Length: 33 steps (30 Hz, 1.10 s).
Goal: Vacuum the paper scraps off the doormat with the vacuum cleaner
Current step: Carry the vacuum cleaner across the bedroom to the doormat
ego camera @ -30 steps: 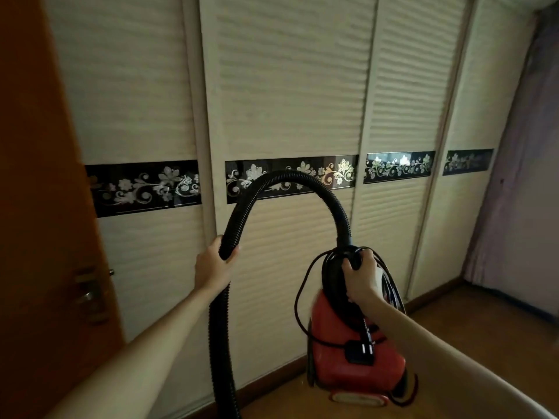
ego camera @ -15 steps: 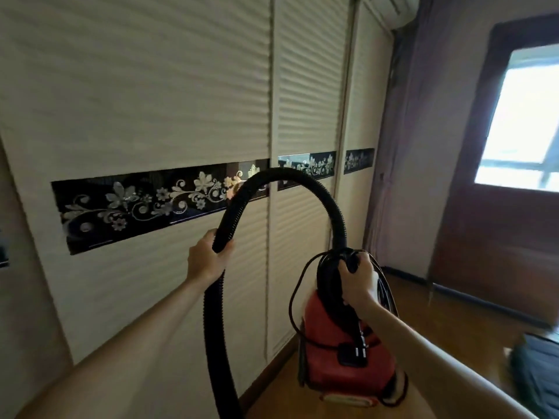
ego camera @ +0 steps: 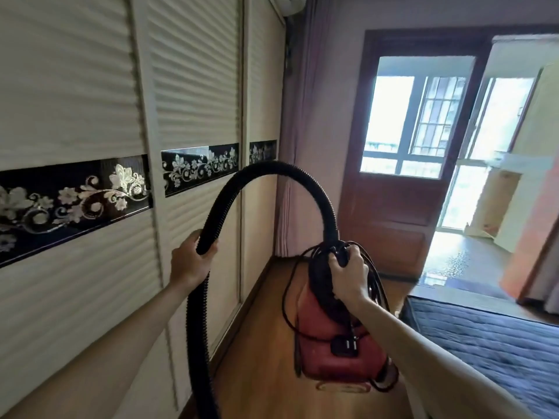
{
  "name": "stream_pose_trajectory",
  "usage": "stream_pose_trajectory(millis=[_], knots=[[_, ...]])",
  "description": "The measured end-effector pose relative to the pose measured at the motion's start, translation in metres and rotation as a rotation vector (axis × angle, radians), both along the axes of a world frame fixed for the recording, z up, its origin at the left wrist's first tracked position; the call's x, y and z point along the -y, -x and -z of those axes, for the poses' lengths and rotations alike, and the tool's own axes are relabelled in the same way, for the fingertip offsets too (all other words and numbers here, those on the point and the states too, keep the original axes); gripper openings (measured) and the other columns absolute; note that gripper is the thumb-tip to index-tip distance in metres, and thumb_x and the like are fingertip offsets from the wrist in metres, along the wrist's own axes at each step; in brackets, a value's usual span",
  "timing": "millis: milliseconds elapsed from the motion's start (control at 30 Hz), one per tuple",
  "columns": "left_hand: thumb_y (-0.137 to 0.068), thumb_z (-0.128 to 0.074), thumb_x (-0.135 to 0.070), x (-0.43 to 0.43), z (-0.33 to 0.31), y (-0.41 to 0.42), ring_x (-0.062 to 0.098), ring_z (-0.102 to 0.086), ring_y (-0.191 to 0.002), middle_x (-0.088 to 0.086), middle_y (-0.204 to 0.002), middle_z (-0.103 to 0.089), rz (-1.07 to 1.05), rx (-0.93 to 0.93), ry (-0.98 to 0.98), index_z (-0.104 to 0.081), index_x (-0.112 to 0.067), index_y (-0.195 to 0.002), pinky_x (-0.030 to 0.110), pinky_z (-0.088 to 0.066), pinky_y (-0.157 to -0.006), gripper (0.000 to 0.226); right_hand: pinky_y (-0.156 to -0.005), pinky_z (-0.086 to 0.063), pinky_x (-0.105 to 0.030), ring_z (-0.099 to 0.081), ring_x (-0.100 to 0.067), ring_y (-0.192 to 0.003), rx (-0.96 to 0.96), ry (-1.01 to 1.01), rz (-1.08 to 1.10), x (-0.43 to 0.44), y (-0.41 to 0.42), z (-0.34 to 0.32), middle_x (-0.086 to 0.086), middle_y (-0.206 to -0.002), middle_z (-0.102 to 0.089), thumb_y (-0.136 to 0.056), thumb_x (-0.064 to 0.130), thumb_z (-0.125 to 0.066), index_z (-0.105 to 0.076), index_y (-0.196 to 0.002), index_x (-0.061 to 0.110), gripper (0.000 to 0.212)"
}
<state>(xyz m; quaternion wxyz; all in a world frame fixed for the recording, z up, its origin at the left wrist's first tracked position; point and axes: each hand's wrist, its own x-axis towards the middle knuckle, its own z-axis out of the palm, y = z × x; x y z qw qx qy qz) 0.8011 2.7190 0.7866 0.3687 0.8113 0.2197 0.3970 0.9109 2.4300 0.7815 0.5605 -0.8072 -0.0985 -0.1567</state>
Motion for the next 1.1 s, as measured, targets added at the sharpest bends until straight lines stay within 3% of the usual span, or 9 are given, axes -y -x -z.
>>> stream_pose_trajectory(millis=[100,233,333,533,700,867,967,1100], knots=[[-0.092,-0.065,-0.038,0.000,0.009,-0.066,0.024,-0.066,-0.068,-0.002,-0.077,-0.065,0.070,0.002,0.000,-0.064,-0.018,-0.115,0.035,-0.054,-0.063,0.031,-0.052,-0.057,-0.052,-0.065,-0.030,-0.059,-0.011,0.013,0.051,0.004,-0.051,0.007,-0.001,-0.073,-0.062,-0.093,0.027,-0.060,-0.051,-0.094,0.015,0.014],[-0.092,-0.065,-0.037,0.007,0.018,-0.165,0.011,-0.061,-0.060,-0.003,-0.076,-0.065,0.148,0.003,0.036,-0.064,-0.019,-0.117,0.021,-0.042,-0.049,0.031,-0.036,-0.053,-0.044,-0.062,-0.027,-0.048,-0.051,0.012,0.088,0.006,-0.129,0.014,-0.009,-0.071,-0.062,-0.095,0.025,-0.059,-0.049,-0.100,0.015,0.015],[-0.092,-0.065,-0.038,0.010,0.023,-0.231,0.015,-0.063,-0.060,-0.001,-0.075,-0.067,0.178,0.002,0.063,-0.064,-0.017,-0.114,0.025,-0.046,-0.051,0.031,-0.030,-0.047,-0.034,-0.058,-0.025,-0.042,-0.064,0.028,0.090,0.002,-0.185,0.018,-0.015,-0.069,-0.064,-0.096,0.023,-0.058,-0.048,-0.103,0.012,0.016],[-0.093,-0.065,-0.036,0.004,0.021,-0.334,0.017,-0.065,-0.070,0.001,-0.086,-0.069,0.204,0.010,0.064,-0.063,-0.017,-0.117,0.025,-0.046,-0.056,0.031,-0.028,-0.043,-0.028,-0.060,-0.025,-0.045,-0.050,0.019,0.131,-0.003,-0.278,0.012,-0.011,-0.070,-0.063,-0.096,0.023,-0.058,-0.048,-0.107,0.012,0.018],[-0.091,-0.066,-0.040,-0.005,0.019,-0.407,0.015,-0.064,-0.067,-0.003,-0.083,-0.067,0.255,-0.006,0.076,-0.063,-0.020,-0.119,0.020,-0.044,-0.054,0.035,-0.028,-0.042,-0.027,-0.059,-0.024,-0.045,-0.064,0.011,0.152,-0.011,-0.339,0.015,-0.014,-0.074,-0.062,-0.097,0.023,-0.057,-0.046,-0.108,0.011,0.020],[-0.092,-0.066,-0.036,-0.015,0.030,-0.495,0.004,-0.059,-0.058,-0.005,-0.077,-0.063,0.292,-0.028,0.057,-0.062,-0.017,-0.120,0.008,-0.036,-0.042,0.034,-0.030,-0.043,-0.026,-0.058,-0.023,-0.043,-0.093,0.016,0.189,-0.024,-0.418,0.031,-0.015,-0.069,-0.063,-0.097,0.023,-0.057,-0.046,-0.110,0.009,0.022],[-0.092,-0.066,-0.035,-0.027,0.040,-0.553,0.011,-0.062,-0.066,0.001,-0.088,-0.069,0.328,-0.031,0.069,-0.062,-0.018,-0.123,0.012,-0.041,-0.051,0.035,-0.031,-0.043,-0.026,-0.056,-0.019,-0.039,-0.100,0.037,0.196,-0.033,-0.470,0.042,-0.010,-0.062,-0.061,-0.096,0.021,-0.058,-0.046,-0.109,0.011,0.020],[-0.092,-0.067,-0.033,-0.043,0.047,-0.639,0.025,-0.066,-0.094,0.007,-0.110,-0.071,0.377,-0.013,0.090,-0.061,-0.014,-0.128,0.030,-0.053,-0.079,0.041,-0.032,-0.045,-0.029,-0.055,-0.016,-0.036,-0.104,0.075,0.239,-0.046,-0.544,0.050,-0.006,-0.057,-0.060,-0.095,0.021,-0.059,-0.048,-0.103,0.013,0.016]])
